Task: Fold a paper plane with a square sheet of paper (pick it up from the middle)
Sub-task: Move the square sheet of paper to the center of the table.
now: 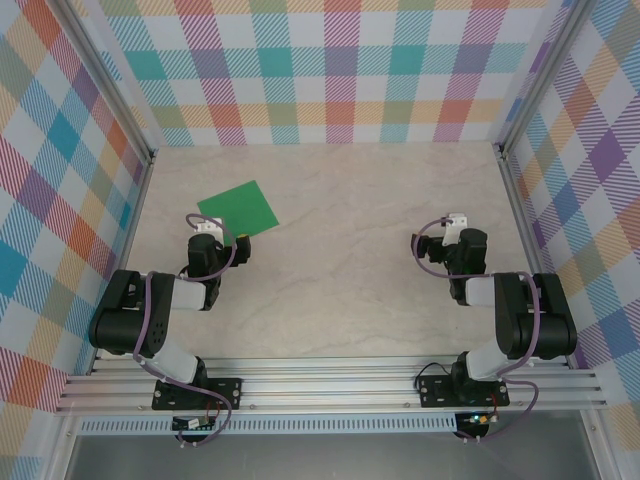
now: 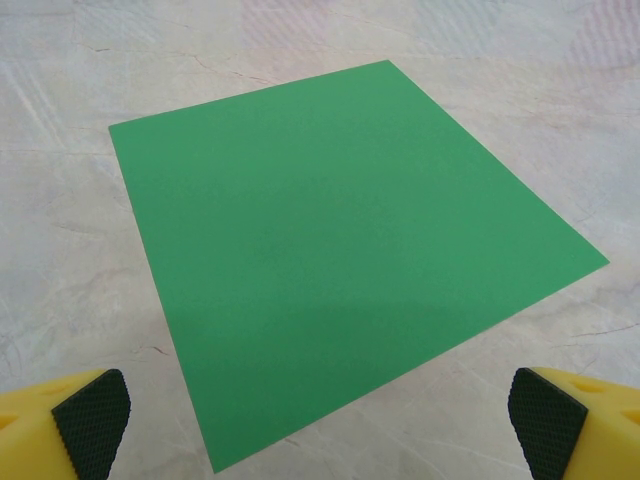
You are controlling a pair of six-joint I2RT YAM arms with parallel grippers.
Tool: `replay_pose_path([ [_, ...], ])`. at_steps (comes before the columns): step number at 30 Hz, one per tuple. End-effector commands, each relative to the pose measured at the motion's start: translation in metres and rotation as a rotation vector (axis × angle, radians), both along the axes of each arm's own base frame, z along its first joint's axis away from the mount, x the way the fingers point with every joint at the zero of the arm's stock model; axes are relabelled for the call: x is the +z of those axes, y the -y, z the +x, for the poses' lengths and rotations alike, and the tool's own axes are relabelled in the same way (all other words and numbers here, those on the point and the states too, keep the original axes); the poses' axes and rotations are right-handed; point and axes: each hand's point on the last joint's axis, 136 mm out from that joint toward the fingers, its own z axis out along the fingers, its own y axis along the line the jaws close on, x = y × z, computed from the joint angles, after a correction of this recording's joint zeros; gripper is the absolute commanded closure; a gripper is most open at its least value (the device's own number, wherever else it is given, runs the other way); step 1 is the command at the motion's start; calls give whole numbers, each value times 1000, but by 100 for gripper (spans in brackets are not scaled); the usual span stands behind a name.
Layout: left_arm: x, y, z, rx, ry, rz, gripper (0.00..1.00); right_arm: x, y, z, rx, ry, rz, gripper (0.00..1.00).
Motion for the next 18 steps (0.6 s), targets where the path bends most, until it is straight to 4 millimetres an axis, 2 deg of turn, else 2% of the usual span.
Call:
replay_pose_path([
  [1,16,-2,5,-12,35,-1,0,30,-12,0,63,81,-10,0],
  [3,26,-2,2,-8,29,-5,0,36,-15,-4,79,27,11,0],
  [5,43,-1,-3,-18,47,-13,0,33,-18,-9,73,-82,69,0],
  [9,77,-8,-21,27,110,-41,0,38,-21,-26,65,-111,108,0],
  [13,116,-3,-41,3,170,-90,0,61,-17,-45,36,-185,116,0],
  [15,132,2,-52,-19,198,-131,0,72,-14,-51,-10,-219,157,0],
  [18,149,9,-66,-61,224,-166,0,65,-4,-59,-164,-333,272,1],
])
